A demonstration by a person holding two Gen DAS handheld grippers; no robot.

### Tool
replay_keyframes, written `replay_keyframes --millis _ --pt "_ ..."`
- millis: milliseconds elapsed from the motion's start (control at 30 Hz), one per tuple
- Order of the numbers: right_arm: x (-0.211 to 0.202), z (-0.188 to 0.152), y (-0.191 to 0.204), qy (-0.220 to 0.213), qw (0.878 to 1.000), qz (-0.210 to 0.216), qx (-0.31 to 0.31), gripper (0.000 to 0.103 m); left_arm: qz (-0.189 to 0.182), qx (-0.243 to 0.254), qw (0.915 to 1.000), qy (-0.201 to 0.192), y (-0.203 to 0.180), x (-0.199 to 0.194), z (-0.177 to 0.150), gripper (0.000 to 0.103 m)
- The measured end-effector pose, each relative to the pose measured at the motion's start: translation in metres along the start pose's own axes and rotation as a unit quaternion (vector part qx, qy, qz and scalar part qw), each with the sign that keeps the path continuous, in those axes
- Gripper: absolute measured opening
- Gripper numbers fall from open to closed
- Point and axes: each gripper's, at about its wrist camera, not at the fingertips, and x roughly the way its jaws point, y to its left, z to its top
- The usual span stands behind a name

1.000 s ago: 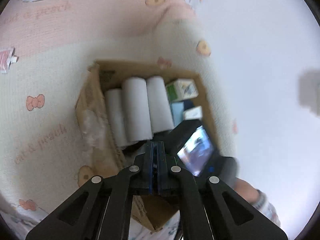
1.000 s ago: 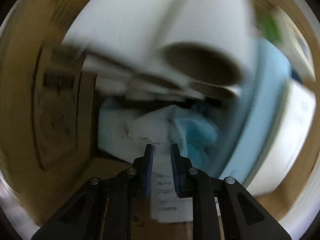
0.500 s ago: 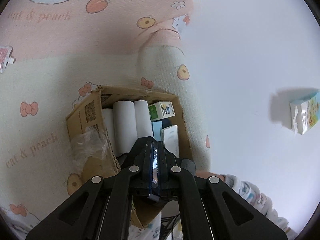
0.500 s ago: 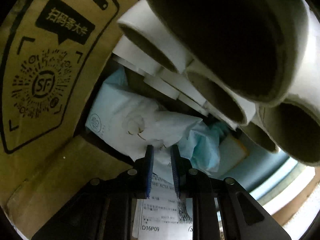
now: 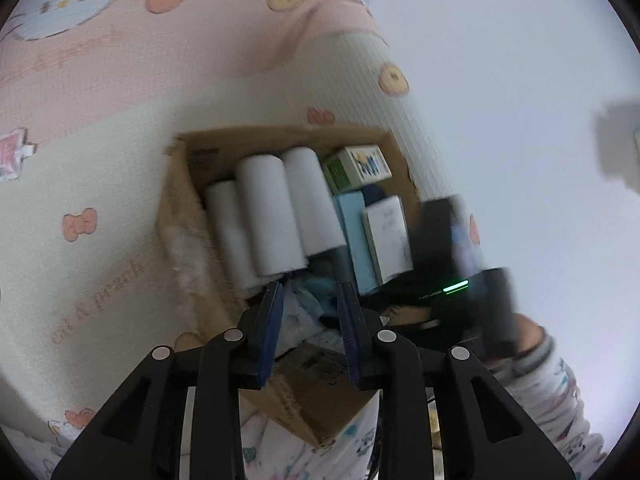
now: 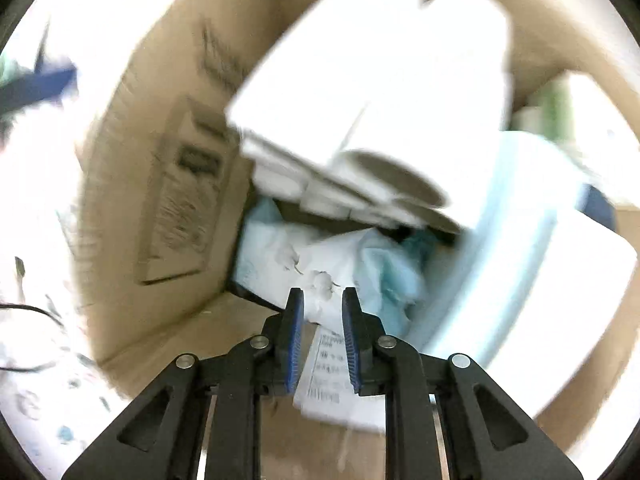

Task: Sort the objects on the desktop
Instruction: 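Press the wipes pack deeper into the box with the closed left gripper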

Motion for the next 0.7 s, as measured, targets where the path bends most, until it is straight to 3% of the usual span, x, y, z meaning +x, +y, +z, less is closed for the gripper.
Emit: replay_keyframes --millis 100,167,233,333,467,533,700 --pt "-0.036 -0.025 -0.020 -0.061 0.997 -0.008 0.045 0.016 -0.008 0.024 0.9991 0.032 -0.021 0.028 -0.002 0.030" --pt "-0.046 -0.038 -0.030 -0.077 0.994 -0.026 0.066 0.016 -0.015 0.021 0.9980 0.058 -0.027 0.048 -0.003 0.025" --pt "-0.056 -0.036 -0.041 -0.101 0.990 -0.032 0.092 0.016 -0.009 0.017 0.9957 0.090 -0.032 0.074 -0.006 0.000" --pt "-0.067 -0.039 -0.057 -0.130 0.984 -0.006 0.123 0.016 0.018 0.010 0.9918 0.126 -0.036 0.107 -0.011 0.000" --pt "-0.072 -0.040 -0.050 -0.161 0.974 0.016 0.159 0.016 0.011 -0.035 0.9868 0.158 -0.032 0.144 -0.012 0.000" --pt "-0.072 -0.041 -0.064 -0.169 0.970 0.028 0.174 0.016 0.033 -0.043 0.9844 0.167 -0.030 0.158 -0.012 0.000" --pt "-0.060 -0.046 -0.066 -0.191 0.963 0.042 0.187 0.016 0.122 0.056 0.9729 0.188 -0.049 0.189 -0.022 0.000"
